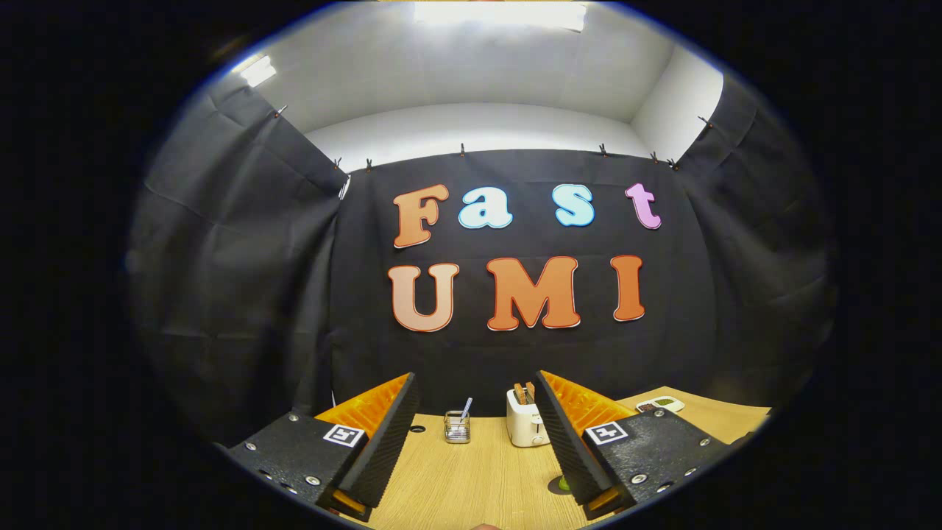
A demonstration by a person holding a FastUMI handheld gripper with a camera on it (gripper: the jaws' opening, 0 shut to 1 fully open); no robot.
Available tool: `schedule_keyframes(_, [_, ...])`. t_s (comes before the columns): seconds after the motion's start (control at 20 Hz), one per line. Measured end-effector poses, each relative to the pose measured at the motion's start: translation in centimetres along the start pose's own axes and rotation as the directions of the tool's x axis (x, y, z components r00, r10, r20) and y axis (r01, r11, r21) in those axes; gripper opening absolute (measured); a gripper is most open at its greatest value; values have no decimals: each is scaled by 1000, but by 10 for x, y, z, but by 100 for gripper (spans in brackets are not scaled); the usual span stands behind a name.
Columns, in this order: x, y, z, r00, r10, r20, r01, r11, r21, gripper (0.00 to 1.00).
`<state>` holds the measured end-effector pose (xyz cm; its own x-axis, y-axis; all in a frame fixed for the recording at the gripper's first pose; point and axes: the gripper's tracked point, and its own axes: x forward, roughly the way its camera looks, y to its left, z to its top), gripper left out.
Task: Take the bottle from table, then pour the juice into the cup, finally place the bottle on the coaster
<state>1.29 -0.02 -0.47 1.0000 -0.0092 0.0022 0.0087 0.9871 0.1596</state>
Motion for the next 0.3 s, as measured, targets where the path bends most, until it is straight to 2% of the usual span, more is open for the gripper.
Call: schedule_keyframes(0.3, [0,-6,-3,1000,-13,-3,13,1000,-3,93])
